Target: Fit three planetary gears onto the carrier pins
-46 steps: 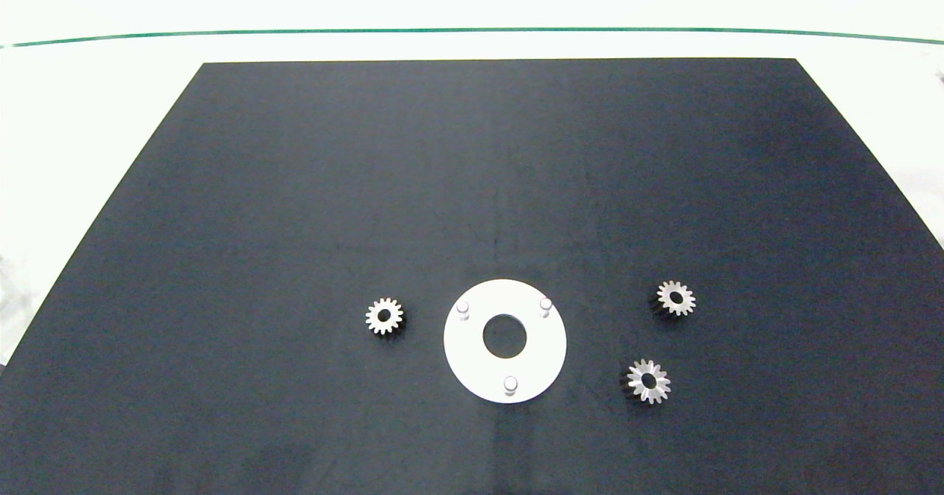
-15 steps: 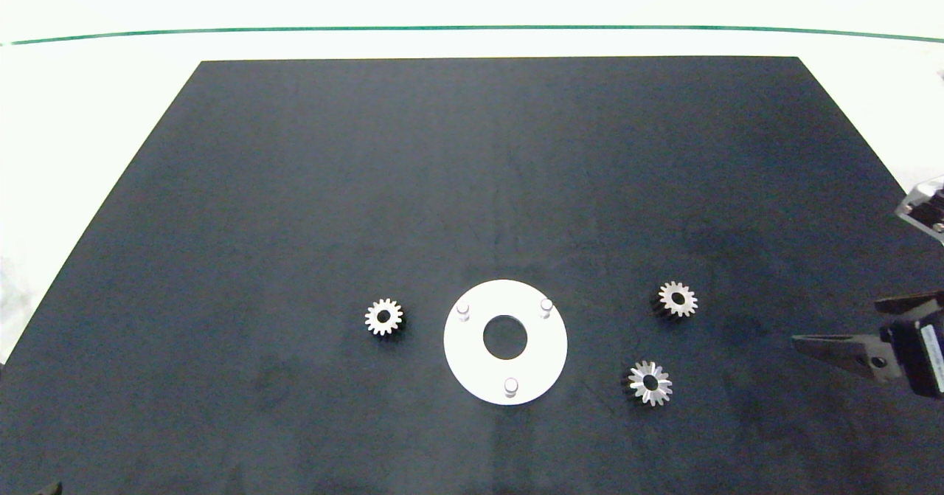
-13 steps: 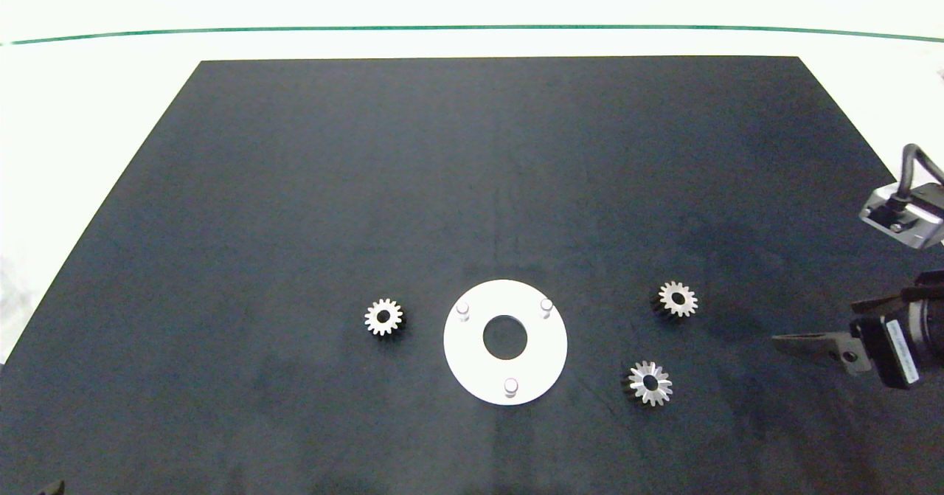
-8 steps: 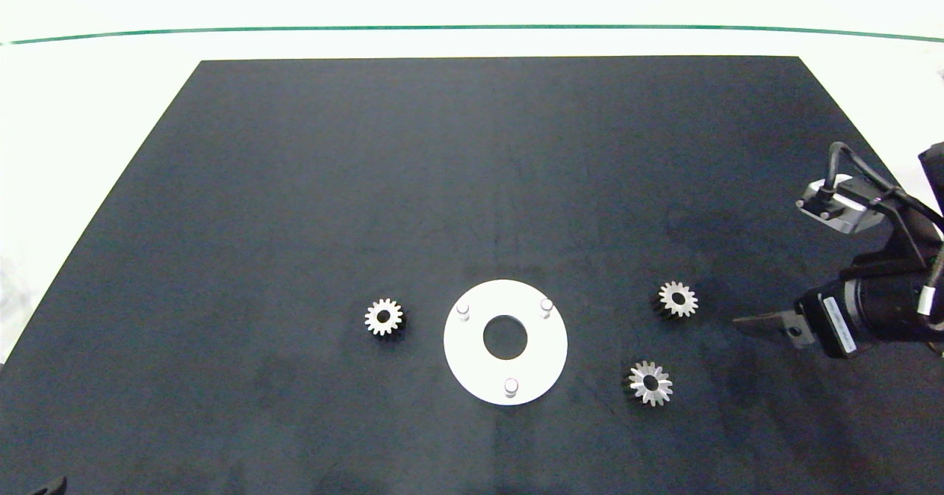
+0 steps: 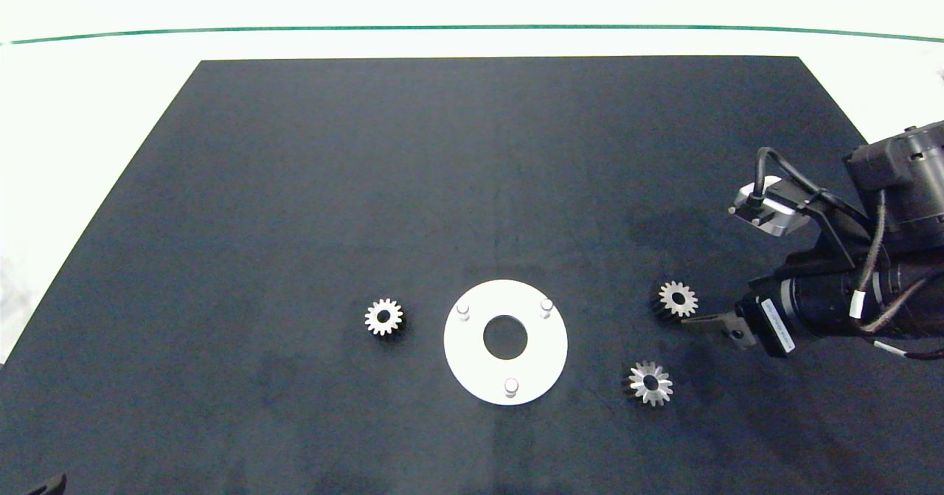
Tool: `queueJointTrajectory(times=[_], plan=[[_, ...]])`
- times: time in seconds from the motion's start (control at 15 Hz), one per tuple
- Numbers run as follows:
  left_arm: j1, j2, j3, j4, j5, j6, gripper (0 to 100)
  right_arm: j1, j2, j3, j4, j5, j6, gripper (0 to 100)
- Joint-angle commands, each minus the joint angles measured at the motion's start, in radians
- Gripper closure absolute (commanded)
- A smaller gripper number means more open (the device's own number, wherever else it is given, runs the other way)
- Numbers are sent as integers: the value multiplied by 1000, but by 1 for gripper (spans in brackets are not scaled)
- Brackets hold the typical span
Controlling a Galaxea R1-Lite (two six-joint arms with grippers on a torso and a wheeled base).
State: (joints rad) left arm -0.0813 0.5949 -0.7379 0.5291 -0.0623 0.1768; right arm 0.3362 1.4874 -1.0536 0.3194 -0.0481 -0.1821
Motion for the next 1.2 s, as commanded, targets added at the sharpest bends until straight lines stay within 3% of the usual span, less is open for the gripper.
queueJointTrajectory(times=[0.07, 0.27, 0.73, 0.87, 1.2], plan=[[0, -3, 0, 3, -1, 1, 0, 6, 42, 15, -68, -10, -7, 0], [-2, -3, 0, 3, -1, 1, 0, 14, 79, 46, -178, -35, -7, 0], [-2, -3, 5, 3, 1, 1, 0, 29, 100, 66, -194, -29, 0, 0], [-2, -4, 5, 3, -1, 1, 0, 27, 112, 66, -224, -33, -2, 0], [0, -6, 5, 3, -1, 1, 0, 29, 120, 67, -238, -45, 0, 9]])
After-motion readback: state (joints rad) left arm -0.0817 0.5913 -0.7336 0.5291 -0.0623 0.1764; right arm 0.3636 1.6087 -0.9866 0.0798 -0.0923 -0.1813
